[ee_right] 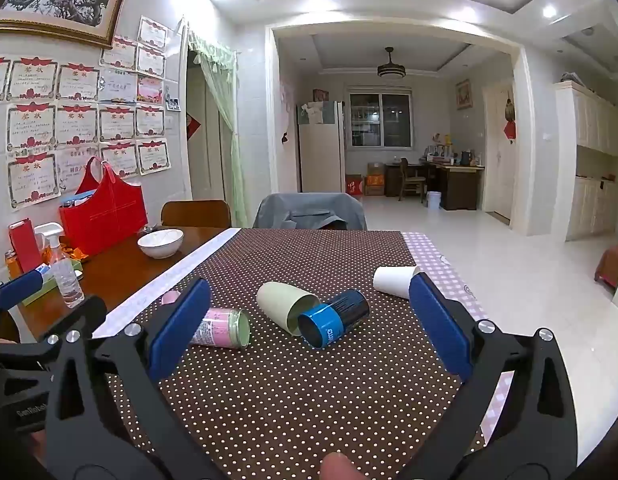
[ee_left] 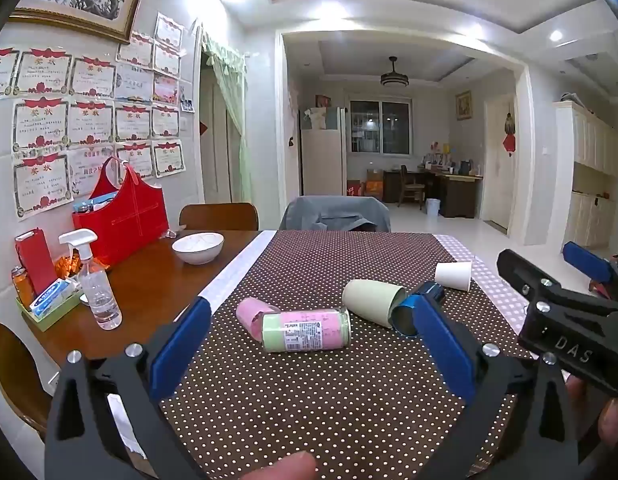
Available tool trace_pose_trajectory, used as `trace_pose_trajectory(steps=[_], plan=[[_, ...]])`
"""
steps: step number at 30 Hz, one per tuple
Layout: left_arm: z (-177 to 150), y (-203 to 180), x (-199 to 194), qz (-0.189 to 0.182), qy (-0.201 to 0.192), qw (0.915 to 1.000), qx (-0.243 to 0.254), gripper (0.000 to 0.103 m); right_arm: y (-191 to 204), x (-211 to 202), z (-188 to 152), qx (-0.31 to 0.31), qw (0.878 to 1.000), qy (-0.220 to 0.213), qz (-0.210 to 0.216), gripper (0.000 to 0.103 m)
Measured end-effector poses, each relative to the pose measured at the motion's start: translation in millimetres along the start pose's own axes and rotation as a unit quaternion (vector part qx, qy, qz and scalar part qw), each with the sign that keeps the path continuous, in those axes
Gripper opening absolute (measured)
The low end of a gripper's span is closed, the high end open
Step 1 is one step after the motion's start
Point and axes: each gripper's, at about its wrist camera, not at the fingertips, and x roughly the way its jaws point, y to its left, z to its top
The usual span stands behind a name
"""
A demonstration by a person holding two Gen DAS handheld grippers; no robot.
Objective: Flip cup upside down
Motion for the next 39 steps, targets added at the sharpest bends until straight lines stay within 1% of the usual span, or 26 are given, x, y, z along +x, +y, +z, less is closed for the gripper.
trace_pose_trajectory(steps=[14,15,39], plan=[[-0.7,-1.6,4.0,0.000,0.002,1.0000,0.002,0.099,3.2,-3.3,0.5,0.006,1.000,0.003,0.002,0.097],[0.9,-1.6,-0.4,0.000,-0.001,1.0000,0.001,0.099,3.1,-2.9,0.6,0.006,1.000,0.003,0.002,0.097],[1.2,-4.2,-0.7,-0.001,-0.001,1.0000,0.001,0.099,2.1,-2.5,-0.5,0.006,1.000,0.006,0.004,0.097]])
